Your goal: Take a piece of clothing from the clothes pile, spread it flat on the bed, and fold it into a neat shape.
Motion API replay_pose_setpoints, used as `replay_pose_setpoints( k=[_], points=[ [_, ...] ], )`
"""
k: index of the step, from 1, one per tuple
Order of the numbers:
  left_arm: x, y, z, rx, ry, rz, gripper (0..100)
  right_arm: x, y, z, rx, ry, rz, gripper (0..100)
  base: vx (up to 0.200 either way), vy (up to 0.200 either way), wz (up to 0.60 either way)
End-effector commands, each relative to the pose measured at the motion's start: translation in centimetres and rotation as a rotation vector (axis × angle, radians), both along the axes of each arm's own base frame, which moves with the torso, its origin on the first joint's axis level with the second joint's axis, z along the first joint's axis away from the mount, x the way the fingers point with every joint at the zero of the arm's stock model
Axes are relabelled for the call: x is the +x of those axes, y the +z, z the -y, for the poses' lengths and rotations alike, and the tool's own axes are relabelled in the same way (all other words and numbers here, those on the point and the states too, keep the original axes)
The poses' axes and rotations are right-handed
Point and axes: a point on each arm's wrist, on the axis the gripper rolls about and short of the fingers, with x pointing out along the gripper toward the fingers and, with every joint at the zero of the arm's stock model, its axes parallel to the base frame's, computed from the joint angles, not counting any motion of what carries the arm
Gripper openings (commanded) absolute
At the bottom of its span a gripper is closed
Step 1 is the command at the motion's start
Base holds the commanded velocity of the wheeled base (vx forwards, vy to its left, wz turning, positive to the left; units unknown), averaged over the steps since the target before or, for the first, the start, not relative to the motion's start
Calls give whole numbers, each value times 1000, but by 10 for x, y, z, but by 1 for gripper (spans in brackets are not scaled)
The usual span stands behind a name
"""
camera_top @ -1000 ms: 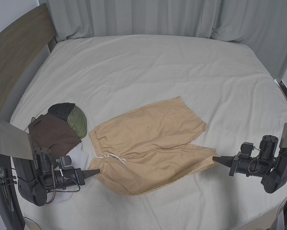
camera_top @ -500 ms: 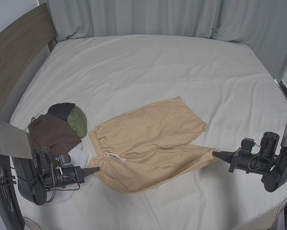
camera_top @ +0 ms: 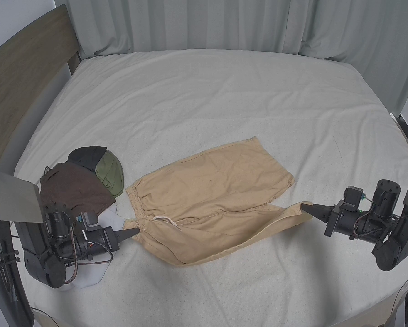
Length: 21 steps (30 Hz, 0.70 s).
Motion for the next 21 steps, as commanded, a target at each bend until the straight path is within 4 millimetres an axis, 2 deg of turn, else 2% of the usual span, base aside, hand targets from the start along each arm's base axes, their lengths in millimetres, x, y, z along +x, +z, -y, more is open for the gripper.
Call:
replay_pose_setpoints(
  k=[1,14,21],
  points=[
    [1,2,0,-1,4,14,0,2,3,0,3,-1,17,0,0,0,0],
    [6,5,-1,-13,19,24,0,12,14,-3,15,-30,72,0,0,0,0],
    [11,7,-3,-22,50,28,0,20,25,-13,45,-54,109,0,0,0,0]
  ],
)
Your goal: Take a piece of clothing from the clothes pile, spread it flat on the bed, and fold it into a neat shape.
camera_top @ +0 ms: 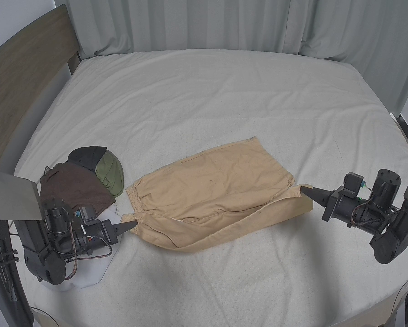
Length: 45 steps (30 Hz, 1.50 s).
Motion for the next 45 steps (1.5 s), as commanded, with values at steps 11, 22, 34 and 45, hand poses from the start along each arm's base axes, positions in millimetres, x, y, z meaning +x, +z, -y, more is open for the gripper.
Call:
replay_pose_setpoints(
  k=[11,22,34,45],
  points=[
    [14,5,2,-14,71,29,0,36,28,-12,86,-19,119,0,0,0,0],
    [26,13,2,-37,139,59,0,66,36,-18,97,-16,172,0,0,0,0],
    [40,19,10,-71,229,86,0,97,38,-25,104,-12,205,0,0,0,0],
    [47,16,18,-66,250,95,0,115,35,-26,101,-19,192,0,0,0,0]
  ],
)
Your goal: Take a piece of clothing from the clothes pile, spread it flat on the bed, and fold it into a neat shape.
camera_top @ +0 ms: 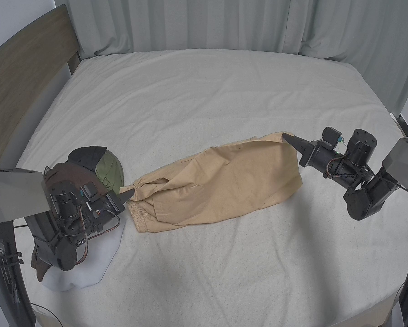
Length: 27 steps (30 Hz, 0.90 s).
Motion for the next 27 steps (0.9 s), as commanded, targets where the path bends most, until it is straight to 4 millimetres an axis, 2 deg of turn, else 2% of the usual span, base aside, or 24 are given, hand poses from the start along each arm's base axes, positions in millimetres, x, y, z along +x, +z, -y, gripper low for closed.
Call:
replay_pose_setpoints(
  k=[1,14,27],
  points=[
    [2,-4,3,1,-4,-3,0,5,-3,-1,-1,0,-2,0,0,0,0],
    [17,-9,8,8,60,21,0,39,-16,-4,5,-6,23,0,0,0,0],
    [30,-16,6,7,94,33,0,70,-16,-10,23,-2,17,0,0,0,0]
  ],
)
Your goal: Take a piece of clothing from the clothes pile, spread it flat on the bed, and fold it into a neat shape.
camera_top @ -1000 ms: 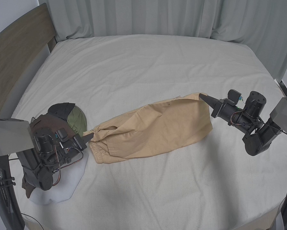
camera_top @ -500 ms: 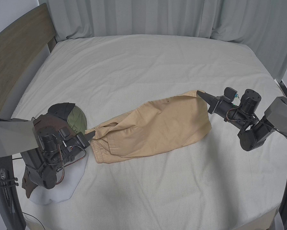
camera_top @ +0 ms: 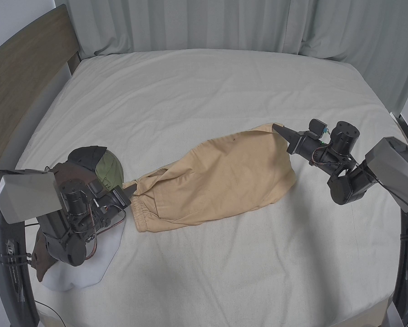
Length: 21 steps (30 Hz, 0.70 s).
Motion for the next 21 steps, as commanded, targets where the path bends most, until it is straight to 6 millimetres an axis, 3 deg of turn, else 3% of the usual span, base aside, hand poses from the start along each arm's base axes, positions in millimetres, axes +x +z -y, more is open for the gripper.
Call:
replay_pose_setpoints(
  k=[1,21],
  points=[
    [5,-4,-1,-1,17,5,0,10,-8,-2,-1,1,-6,0,0,0,0],
    [16,-16,-2,-19,55,-9,0,33,-22,-4,-1,-2,-6,0,0,0,0]
  ],
)
